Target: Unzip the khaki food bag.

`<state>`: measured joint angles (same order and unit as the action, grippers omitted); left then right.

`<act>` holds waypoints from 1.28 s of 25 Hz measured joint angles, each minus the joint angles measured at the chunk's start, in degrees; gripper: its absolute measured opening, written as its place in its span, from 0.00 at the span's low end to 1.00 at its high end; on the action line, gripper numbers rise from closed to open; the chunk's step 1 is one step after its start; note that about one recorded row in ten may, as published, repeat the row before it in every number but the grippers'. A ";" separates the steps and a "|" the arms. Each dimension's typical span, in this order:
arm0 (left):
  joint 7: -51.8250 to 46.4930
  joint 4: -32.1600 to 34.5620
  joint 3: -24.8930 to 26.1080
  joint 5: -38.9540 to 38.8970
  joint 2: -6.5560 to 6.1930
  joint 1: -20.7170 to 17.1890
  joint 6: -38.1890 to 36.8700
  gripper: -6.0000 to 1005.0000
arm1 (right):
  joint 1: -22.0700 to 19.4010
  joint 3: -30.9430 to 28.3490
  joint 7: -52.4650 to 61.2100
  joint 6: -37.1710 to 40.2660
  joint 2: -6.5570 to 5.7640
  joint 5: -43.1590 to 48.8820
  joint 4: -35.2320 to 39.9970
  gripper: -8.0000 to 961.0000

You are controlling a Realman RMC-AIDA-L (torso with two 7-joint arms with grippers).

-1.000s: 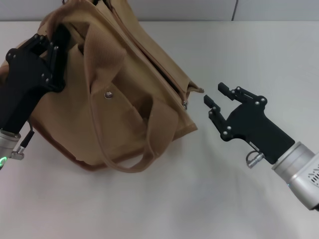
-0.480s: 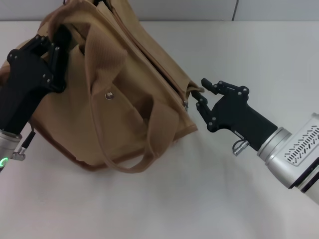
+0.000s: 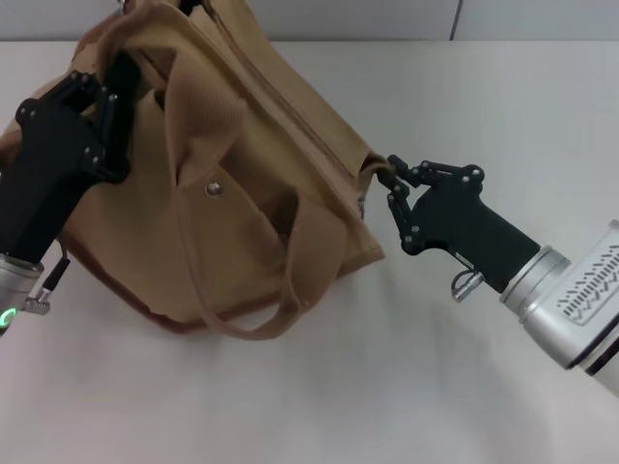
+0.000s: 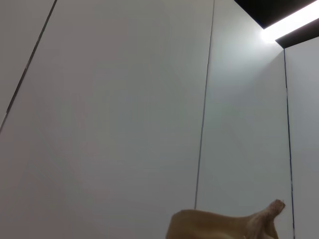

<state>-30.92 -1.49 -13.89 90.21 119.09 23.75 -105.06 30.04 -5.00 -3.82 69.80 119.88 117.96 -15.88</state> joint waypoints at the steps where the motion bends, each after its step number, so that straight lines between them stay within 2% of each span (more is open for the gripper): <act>1: -0.16 0.00 -0.20 0.08 0.00 0.03 0.03 0.15 | -0.64 -1.07 1.61 2.60 -0.06 0.01 0.33 0.08; 4: -0.71 -0.38 -1.83 0.28 0.00 0.25 0.17 0.15 | -1.61 -3.06 4.80 6.46 -0.27 0.00 1.23 0.08; 6: -0.96 -2.37 -4.41 0.40 0.04 0.65 0.84 0.15 | -3.10 -7.29 13.10 13.96 -0.40 -0.06 4.92 0.08; 10: -0.82 -5.52 -6.76 0.47 0.08 1.35 2.76 0.16 | -3.49 -11.77 22.16 19.21 -0.45 -0.09 8.88 0.08; 14: -0.80 -8.41 -7.77 0.47 0.10 2.54 6.40 0.16 | -3.48 -17.99 30.45 20.85 -0.51 -0.09 11.08 0.08; 18: -0.78 -9.23 -7.34 0.22 0.08 2.97 8.99 0.16 | -3.47 -20.45 32.88 21.11 -0.49 -0.48 11.54 0.07; 21: -0.74 -8.71 -6.32 0.03 0.07 2.21 8.80 0.16 | -4.08 -21.12 33.18 21.40 -0.41 -0.67 11.58 0.12; 22: -0.72 -7.94 -6.00 0.03 0.06 1.65 8.25 0.16 | -4.48 -21.04 33.43 21.81 -0.41 -0.66 11.57 0.13; 25: -0.85 -5.07 -5.95 0.19 -0.03 0.22 6.13 0.25 | -6.00 -20.67 36.05 24.36 -0.57 -0.20 12.14 0.20; 26: -2.83 -1.39 -7.16 0.64 -0.43 -0.89 3.15 0.28 | -6.64 -20.22 37.86 26.24 -0.65 0.40 13.16 0.23; 28: -4.08 0.98 -8.20 0.96 -0.55 -1.40 1.73 0.35 | -7.31 -18.54 41.83 30.97 -0.74 2.29 16.64 0.29; 30: -8.01 8.47 -11.77 2.18 -0.73 -2.69 -1.82 0.41 | -7.48 -15.18 45.67 37.16 -0.86 5.09 22.10 0.36; 32: -11.48 14.92 -15.92 3.66 -1.24 -3.49 -4.21 0.47 | -7.06 -8.75 48.02 44.64 -1.46 8.75 28.20 0.42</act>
<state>-42.40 13.42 -29.80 93.86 117.85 20.26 -109.27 22.99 -13.75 44.21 114.44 118.43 126.71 12.33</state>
